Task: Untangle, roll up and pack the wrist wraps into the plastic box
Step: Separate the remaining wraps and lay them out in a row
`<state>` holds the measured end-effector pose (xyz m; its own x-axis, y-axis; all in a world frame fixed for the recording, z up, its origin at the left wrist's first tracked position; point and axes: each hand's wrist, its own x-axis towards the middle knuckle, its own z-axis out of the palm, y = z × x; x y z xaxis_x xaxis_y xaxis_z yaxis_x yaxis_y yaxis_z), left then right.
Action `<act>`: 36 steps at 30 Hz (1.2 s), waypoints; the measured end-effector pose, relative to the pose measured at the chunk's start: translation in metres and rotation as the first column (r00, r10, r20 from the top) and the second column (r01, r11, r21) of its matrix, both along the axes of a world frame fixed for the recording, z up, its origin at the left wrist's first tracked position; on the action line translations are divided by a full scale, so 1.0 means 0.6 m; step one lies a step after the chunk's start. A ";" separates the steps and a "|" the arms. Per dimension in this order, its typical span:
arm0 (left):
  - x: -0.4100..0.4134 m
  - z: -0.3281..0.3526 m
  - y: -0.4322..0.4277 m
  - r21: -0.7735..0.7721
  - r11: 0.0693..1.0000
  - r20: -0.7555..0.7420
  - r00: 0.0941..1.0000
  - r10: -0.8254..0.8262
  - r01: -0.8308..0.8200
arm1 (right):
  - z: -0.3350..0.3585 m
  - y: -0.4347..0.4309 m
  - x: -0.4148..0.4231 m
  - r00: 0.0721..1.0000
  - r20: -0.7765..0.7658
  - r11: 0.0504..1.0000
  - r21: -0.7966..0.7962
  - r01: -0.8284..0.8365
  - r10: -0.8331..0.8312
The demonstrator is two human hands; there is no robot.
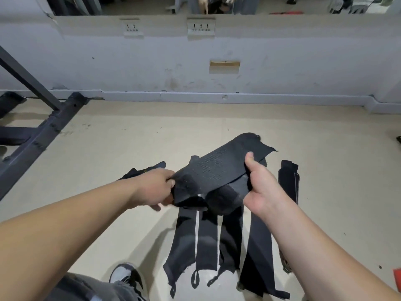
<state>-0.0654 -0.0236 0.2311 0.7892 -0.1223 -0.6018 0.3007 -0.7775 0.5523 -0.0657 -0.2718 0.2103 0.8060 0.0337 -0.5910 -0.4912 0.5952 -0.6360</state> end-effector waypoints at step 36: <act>-0.023 0.065 -0.054 -0.624 0.761 0.004 0.973 0.231 -0.178 | 0.045 0.047 0.012 0.965 0.218 0.988 0.017 -0.154 0.146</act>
